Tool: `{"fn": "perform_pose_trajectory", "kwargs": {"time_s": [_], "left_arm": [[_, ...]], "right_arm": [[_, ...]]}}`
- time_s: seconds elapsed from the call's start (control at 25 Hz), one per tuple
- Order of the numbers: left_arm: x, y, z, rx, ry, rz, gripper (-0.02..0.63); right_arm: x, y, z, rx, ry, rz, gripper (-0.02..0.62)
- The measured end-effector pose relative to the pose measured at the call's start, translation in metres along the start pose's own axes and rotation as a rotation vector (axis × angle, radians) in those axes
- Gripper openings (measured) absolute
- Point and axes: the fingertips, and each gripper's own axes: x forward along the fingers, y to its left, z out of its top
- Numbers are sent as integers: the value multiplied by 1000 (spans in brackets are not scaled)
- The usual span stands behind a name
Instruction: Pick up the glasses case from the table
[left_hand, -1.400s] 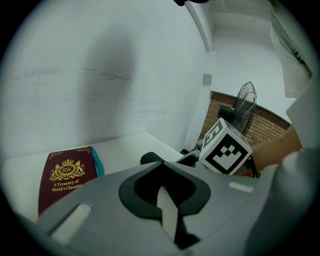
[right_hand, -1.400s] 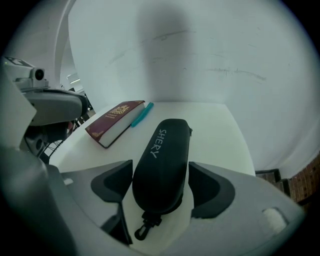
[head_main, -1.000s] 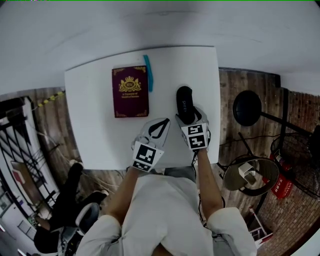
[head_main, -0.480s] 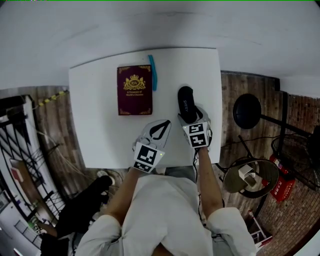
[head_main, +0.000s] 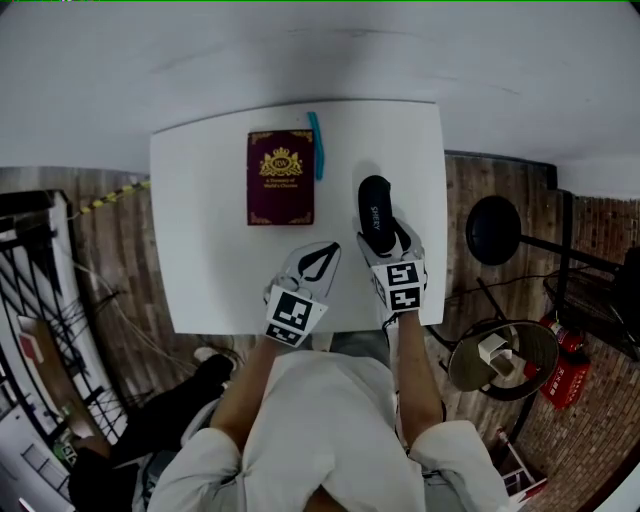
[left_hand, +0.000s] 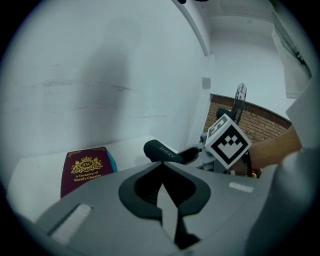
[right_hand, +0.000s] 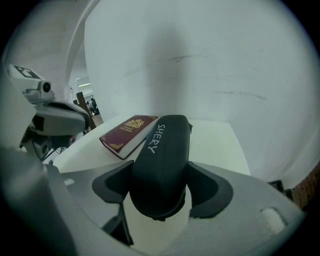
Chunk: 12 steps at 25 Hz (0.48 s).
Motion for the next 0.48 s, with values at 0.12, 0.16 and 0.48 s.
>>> {"fn": "perform_pose_trajectory", "kwargs": {"time_s": [0.12,0.16,0.48], "left_arm": [[-10,-2,2,10,-16,-1,18],[-14,-3,4,15,-22,-2,18],[-51,-7,26,59,-100,-3,18]], "right_arm": [[-21,7,17,16,-74,-8,334],[-29,9,23,19,-100,-11,333],[-100,35,70,-8,-283,-44,333]]}}
